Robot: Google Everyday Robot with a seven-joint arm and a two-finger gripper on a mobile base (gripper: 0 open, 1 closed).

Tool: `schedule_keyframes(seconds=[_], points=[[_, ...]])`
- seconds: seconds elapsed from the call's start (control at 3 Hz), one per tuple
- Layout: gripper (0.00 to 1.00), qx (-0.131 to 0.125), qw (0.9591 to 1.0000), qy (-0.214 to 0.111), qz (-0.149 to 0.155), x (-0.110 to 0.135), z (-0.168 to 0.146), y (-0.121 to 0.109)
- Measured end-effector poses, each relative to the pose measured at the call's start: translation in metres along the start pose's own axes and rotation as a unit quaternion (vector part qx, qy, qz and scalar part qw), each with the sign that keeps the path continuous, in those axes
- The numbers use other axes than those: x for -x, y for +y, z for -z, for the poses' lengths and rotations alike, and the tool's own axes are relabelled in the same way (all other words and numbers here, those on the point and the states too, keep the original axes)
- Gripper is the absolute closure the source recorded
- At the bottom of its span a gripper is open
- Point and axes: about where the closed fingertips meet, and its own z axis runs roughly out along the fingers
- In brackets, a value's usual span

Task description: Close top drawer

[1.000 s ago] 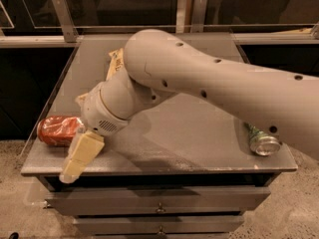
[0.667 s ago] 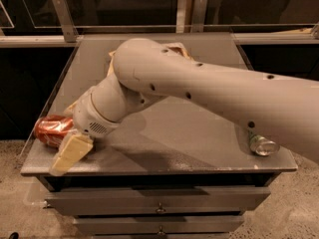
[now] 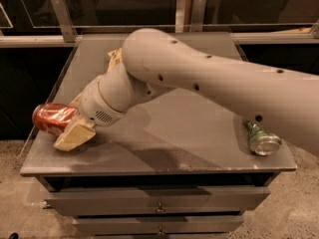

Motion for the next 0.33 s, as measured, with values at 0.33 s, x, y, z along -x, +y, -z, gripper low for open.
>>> schedule_keyframes(seconds=[0.33], points=[[0.87,-0.043,0.9976,-0.035,0.041,0.0403,0.0617,-0.0016]])
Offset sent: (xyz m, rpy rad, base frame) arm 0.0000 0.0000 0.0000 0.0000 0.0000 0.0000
